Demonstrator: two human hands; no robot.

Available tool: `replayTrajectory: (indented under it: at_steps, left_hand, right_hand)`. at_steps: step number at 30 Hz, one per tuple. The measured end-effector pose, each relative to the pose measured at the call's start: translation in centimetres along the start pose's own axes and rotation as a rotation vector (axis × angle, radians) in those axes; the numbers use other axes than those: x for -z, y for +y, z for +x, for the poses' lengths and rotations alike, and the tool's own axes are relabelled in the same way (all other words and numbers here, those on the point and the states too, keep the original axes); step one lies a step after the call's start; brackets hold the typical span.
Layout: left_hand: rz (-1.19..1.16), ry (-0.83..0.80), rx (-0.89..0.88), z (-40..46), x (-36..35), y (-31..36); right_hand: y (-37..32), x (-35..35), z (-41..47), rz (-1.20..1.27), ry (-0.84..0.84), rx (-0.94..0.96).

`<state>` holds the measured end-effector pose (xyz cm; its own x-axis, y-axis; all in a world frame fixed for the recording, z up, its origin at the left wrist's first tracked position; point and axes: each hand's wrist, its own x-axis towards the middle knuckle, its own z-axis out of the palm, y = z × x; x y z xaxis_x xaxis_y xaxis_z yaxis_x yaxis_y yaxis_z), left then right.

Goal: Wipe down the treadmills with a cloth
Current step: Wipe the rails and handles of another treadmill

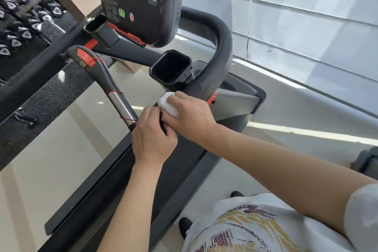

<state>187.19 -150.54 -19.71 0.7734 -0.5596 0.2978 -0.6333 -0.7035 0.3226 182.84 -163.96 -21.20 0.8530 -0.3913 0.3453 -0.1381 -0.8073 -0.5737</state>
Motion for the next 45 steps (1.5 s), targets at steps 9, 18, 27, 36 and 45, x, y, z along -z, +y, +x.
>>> replayTrajectory:
  at_steps: [9,18,27,36,45]
  left_hand:
    - [-0.086,-0.039,0.010,-0.5,0.5,-0.6]
    - [-0.177,-0.055,0.051,-4.7,2.4,-3.1]
    - [-0.197,-0.150,0.141,-9.4,7.1,-9.2]
    - [-0.358,-0.387,0.236,-9.8,11.2,-16.1]
    - [-0.438,-0.383,0.069,-10.0,11.1,-17.3]
  right_hand:
    - [6.0,4.2,5.9,-0.075,0.069,-0.201]
    - [3.8,3.3,4.5,-0.102,0.077,-0.262]
    - [-1.9,0.2,2.3,-0.231,0.047,-0.131]
    - [-15.0,-7.7,-5.9,-0.191,0.030,0.073]
    - [-11.0,-4.1,-2.4,-0.255,0.021,-0.205]
